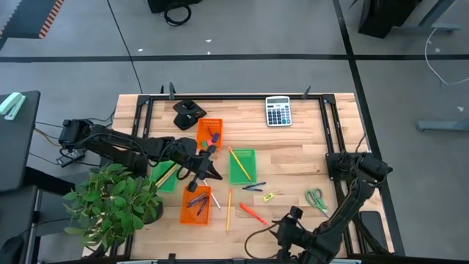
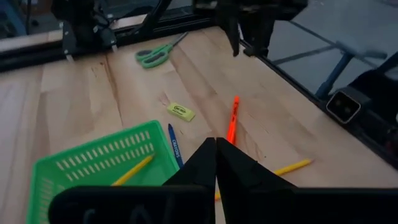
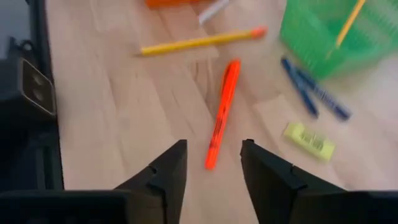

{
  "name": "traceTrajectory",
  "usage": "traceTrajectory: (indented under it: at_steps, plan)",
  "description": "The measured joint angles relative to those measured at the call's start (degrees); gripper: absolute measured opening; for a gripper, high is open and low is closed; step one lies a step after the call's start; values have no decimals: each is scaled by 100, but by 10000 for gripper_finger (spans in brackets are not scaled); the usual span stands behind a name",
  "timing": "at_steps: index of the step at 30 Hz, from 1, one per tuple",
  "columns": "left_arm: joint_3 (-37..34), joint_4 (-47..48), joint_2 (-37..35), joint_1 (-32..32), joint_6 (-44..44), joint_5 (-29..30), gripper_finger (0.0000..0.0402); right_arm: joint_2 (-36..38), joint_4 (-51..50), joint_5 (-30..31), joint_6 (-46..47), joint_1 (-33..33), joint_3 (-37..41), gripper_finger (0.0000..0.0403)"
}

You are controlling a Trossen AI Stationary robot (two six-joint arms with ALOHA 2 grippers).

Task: Sort crayons/erasers/pens/pencils in bins
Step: Put the orange pen into the left green basket

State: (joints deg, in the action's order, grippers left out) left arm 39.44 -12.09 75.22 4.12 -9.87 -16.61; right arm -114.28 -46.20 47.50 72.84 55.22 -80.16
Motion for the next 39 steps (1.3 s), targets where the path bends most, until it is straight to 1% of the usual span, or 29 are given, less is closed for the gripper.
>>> traceTrajectory:
  at_steps: [1, 5, 10, 13, 17, 23, 27, 30, 39]
  plan:
    - [0, 2, 0, 0, 74, 30, 14, 0, 13, 101, -111, -9, 0, 163]
    - [0, 1, 0, 20, 332, 53, 16, -210, 49, 106, -405, -127, 0, 172]
    - [0, 0, 0, 131, 336, 51, 26, -641, 334, 171, -187, -248, 0, 174]
    - [0, 0, 0, 182, 319, 49, 26, -802, 420, 173, -145, -374, 0, 174]
    - [0, 0, 0, 176, 153, 49, 19, -779, 436, 178, -40, -556, -2, 174]
    - [0, 2, 0, 168, 212, 52, 21, -774, 796, 637, 64, -787, -7, 174]
    - [0, 3, 0, 174, 209, 49, 28, -783, 1305, 633, 18, -921, 62, 170]
    - [0, 0, 0, 172, 187, 52, 28, -787, 1593, 641, -112, -905, 94, 166]
    - [0, -3, 0, 168, 122, 54, 15, -787, 1640, 647, -483, -895, 154, 156]
